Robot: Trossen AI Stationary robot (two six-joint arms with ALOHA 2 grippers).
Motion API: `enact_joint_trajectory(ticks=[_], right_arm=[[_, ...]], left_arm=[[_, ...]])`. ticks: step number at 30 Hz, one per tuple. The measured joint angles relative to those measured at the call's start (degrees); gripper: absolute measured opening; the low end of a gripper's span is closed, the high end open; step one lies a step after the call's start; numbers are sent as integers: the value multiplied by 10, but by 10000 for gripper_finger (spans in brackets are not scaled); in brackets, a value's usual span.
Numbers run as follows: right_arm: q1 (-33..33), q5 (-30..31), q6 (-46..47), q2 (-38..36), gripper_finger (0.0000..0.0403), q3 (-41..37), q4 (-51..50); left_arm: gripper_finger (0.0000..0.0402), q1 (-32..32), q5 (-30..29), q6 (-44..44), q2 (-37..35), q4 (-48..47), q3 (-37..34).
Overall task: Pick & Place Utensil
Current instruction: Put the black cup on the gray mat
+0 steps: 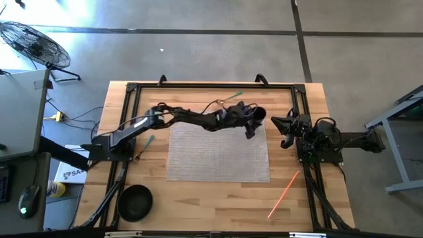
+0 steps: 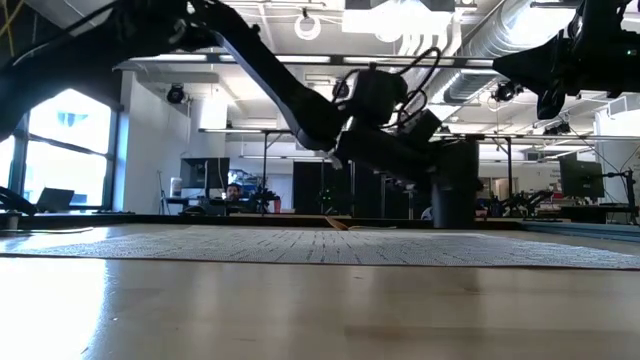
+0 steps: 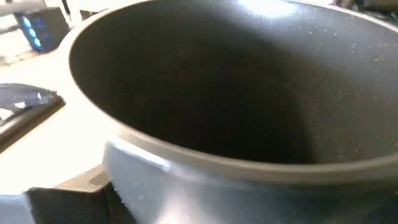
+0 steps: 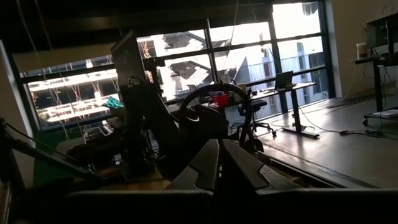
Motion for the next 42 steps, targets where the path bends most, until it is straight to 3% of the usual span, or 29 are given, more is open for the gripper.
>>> enact_joint_trajectory(ticks=[7,18,28,42], right_arm=[[0,-1,0,0,12,0,0],[0,-1,0,0,12,0,0],[0,-1,0,0,12,0,0],[0,-1,0,0,12,0,0]], left_arm=[[308,25,-20,-48,27,4,23],[310,24,22,-58,27,2,23],[388,22,18,-56,28,-12,21],[394,2,13,-56,28,-45,21]])
